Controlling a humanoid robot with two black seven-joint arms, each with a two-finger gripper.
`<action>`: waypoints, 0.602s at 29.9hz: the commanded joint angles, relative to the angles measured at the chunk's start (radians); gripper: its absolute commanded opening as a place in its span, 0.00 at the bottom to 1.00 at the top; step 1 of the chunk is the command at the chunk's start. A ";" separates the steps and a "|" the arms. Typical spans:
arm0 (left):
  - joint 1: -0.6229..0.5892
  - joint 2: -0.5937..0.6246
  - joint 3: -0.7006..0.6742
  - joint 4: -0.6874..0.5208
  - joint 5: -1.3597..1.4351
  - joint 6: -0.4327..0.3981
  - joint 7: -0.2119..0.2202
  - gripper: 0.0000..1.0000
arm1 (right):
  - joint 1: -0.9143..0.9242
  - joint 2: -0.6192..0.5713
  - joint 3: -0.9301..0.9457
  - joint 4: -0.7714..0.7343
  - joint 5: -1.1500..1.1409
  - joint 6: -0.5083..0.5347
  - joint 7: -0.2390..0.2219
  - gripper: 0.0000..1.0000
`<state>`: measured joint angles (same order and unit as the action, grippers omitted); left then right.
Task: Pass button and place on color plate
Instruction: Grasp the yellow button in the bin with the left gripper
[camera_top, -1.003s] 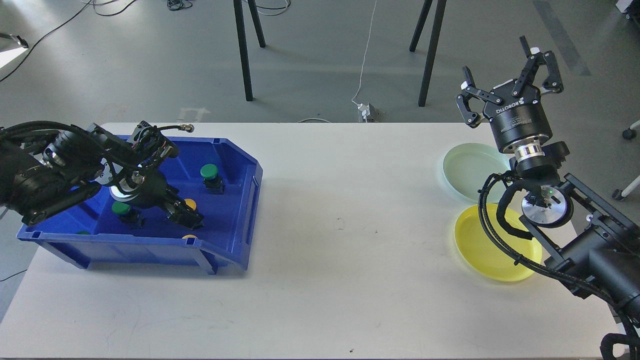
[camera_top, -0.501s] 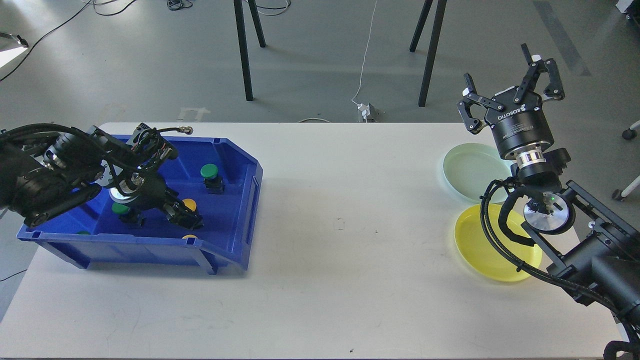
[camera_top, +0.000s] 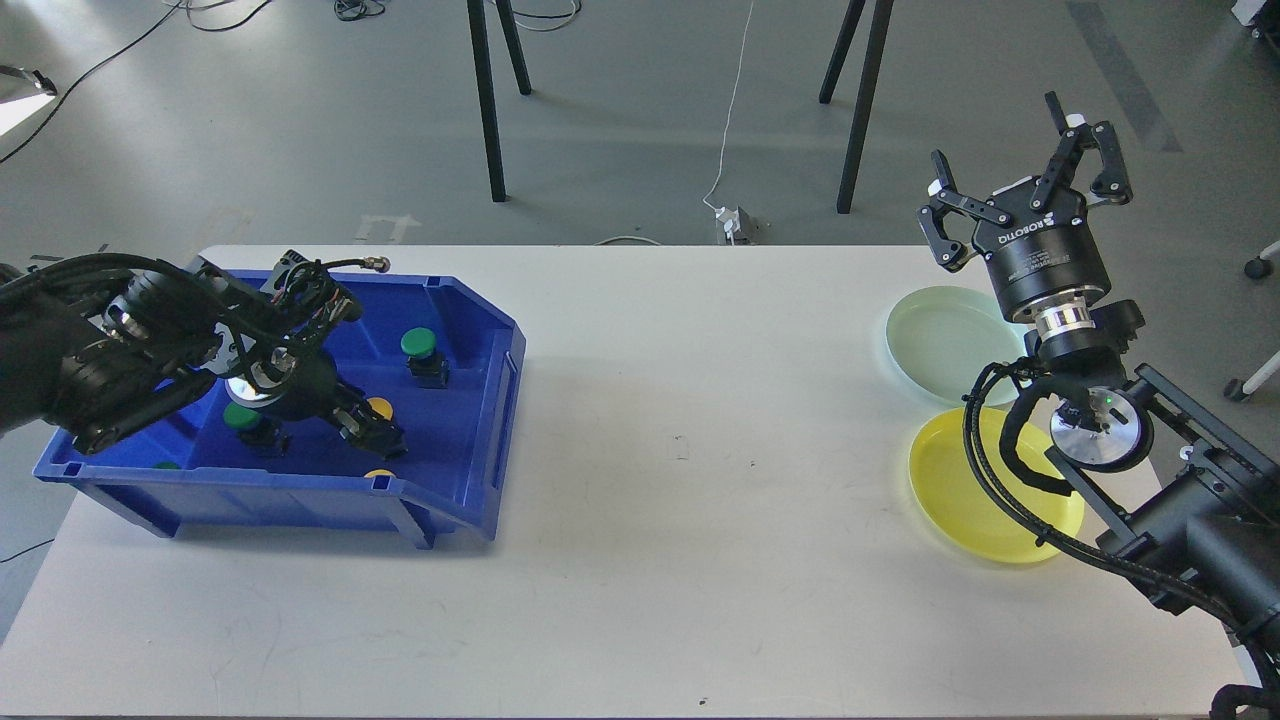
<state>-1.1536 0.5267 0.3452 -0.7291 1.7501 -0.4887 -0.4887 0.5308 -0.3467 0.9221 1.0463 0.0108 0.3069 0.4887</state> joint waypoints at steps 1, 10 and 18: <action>0.005 -0.004 0.000 0.005 0.002 0.000 0.000 0.64 | 0.000 0.000 0.000 0.000 0.000 0.000 0.000 0.99; 0.012 -0.005 0.000 0.008 0.002 0.000 0.000 0.28 | -0.002 0.000 0.000 0.000 0.000 0.000 0.000 0.99; 0.012 -0.004 -0.002 0.008 0.002 0.000 0.000 0.00 | -0.002 0.000 0.000 0.000 0.000 0.000 0.000 0.99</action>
<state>-1.1400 0.5230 0.3449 -0.7215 1.7531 -0.4887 -0.4886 0.5292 -0.3467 0.9221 1.0463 0.0108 0.3069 0.4887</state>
